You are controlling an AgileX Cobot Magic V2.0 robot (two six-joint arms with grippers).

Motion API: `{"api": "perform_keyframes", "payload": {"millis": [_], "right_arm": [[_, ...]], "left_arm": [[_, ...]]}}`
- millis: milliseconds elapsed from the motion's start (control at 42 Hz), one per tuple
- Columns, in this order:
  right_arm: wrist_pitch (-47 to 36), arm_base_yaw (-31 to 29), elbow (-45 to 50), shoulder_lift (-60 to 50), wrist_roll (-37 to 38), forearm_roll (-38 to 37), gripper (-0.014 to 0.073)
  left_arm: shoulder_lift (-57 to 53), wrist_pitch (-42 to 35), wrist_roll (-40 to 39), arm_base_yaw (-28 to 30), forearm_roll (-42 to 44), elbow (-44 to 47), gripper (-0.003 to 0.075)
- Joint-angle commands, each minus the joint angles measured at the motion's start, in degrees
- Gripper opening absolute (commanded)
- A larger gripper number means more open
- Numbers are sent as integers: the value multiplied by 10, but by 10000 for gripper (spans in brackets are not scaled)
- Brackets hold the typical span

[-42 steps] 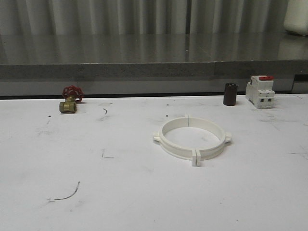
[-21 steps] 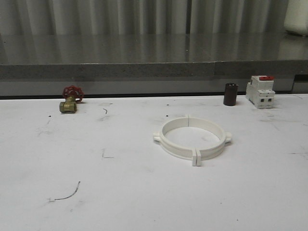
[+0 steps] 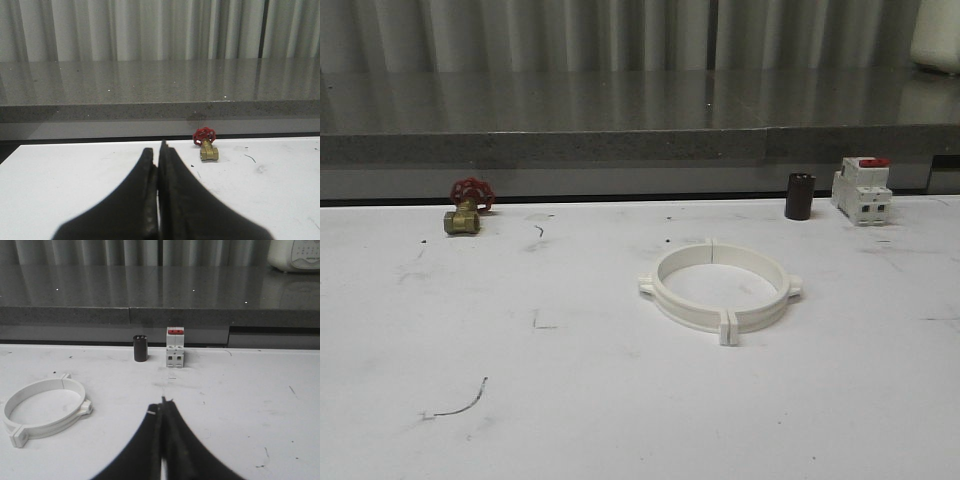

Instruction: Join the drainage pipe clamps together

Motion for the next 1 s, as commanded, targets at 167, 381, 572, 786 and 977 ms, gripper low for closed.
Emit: {"api": "perform_keyframes", "payload": {"millis": [167,381,572,786,977], "right_arm": [[-78,-2,-2,-10,24,-44,-69],[-79,-9,-2,-10,24,-30,-69],[-78,-17,-2,-10,24,-31,-69],[-74,-17,-2,-10,24,-31,-69],[-74,-17,-2,-9,24,-31,-69]], "left_arm": [[-6,-50,0,-1,-1,13,-20],[-6,-50,0,-1,-1,13,-20],[-6,-50,0,-1,-1,13,-20],[-6,-50,0,-1,-1,13,-20],[-6,-50,0,-1,-1,13,-20]]}}
